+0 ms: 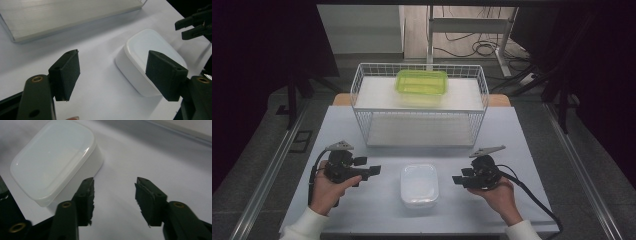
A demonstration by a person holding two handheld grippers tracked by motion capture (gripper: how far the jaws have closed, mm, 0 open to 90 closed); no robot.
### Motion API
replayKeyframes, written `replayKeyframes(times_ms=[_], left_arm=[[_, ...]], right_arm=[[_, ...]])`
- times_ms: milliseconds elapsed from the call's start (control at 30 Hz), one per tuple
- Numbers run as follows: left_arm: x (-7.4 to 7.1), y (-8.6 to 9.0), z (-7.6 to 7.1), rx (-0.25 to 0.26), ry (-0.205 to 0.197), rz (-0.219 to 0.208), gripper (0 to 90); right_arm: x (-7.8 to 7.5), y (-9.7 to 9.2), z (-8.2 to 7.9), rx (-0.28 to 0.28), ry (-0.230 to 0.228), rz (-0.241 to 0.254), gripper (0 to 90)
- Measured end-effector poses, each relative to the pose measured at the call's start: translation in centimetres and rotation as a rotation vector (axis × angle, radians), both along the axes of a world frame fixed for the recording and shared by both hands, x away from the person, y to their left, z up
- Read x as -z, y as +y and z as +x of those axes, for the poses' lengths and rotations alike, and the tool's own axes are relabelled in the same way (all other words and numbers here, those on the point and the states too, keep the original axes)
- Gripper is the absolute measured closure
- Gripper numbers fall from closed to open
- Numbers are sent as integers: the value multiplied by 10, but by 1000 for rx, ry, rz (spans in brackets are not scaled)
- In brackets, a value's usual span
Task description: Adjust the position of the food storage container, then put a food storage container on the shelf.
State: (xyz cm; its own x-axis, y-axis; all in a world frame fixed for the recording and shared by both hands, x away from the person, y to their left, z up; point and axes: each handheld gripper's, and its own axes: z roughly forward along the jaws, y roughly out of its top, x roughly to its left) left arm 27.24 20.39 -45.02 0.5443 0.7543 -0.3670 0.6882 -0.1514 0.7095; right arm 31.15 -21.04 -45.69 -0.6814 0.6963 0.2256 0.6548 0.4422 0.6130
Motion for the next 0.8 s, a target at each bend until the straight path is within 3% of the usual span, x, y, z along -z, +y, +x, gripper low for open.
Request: replayKeyframes(times_ms=[67, 133, 300, 367, 533, 700, 800], left_arm=[[1, -2, -2, 10, 4, -4, 266], [4, -4, -5, 14, 14, -15, 266], [9, -9, -8, 27, 29, -30, 265], [11, -11, -10, 27, 34, -43, 265], [15, -14, -11, 38, 49, -64, 265], [18, -15, -12, 42, 62, -77, 265], [19, -17, -12, 48, 70, -83, 264]], right_arm=[[-1, -8, -1, 25, 17, 53, 426], [-3, -14, -4, 44, -3, 57, 405], [-5, -24, -9, 69, -9, 134, 361], [-5, -23, -12, 65, -15, 143, 355], [-5, -18, -16, 66, 6, 231, 353], [-2, -14, -16, 62, 22, 234, 353], [-1, -11, -14, 63, 46, 271, 357]])
